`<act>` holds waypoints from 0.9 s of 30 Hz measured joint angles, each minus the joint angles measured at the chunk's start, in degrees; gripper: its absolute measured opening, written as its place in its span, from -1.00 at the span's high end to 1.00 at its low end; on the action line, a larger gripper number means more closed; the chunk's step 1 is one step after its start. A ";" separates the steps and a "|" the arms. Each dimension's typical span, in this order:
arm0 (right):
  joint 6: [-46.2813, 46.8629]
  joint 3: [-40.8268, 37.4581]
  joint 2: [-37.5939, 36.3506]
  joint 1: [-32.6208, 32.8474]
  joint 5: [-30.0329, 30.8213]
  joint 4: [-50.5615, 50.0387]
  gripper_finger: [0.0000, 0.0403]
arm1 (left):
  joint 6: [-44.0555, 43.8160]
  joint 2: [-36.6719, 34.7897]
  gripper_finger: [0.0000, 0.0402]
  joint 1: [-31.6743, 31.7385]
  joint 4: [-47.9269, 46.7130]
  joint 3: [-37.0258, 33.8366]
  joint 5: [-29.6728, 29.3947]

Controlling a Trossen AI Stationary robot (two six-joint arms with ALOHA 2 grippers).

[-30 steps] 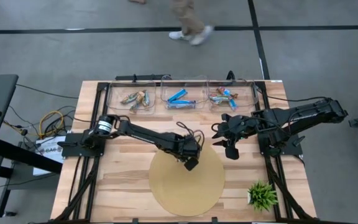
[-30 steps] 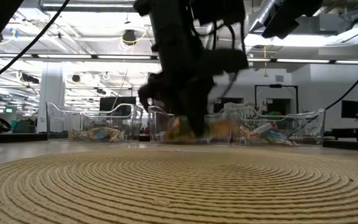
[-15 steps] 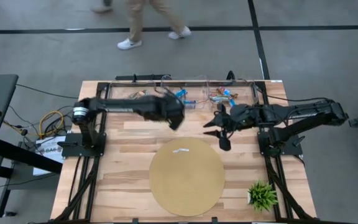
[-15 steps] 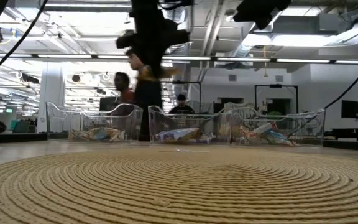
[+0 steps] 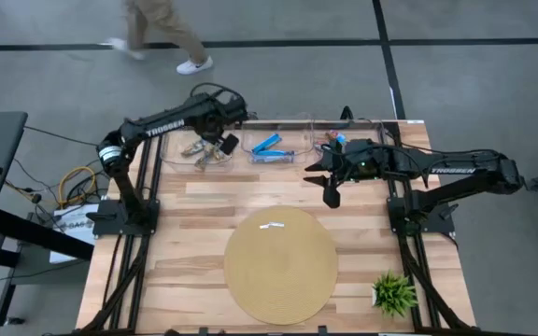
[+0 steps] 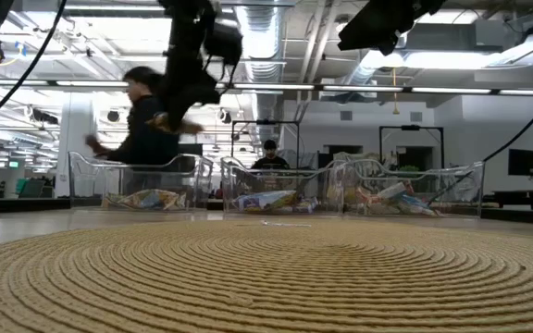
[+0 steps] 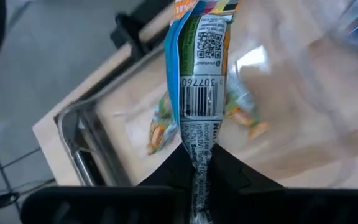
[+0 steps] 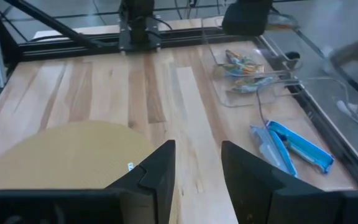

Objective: Pick and place Granola Bars by type
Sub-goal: Put the orange granola bar into the left transparent bin

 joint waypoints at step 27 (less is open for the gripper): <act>0.46 0.00 0.04 -2.99 -0.04 -0.31 0.39 | 12.05 0.02 0.12 6.95 3.16 -9.94 7.90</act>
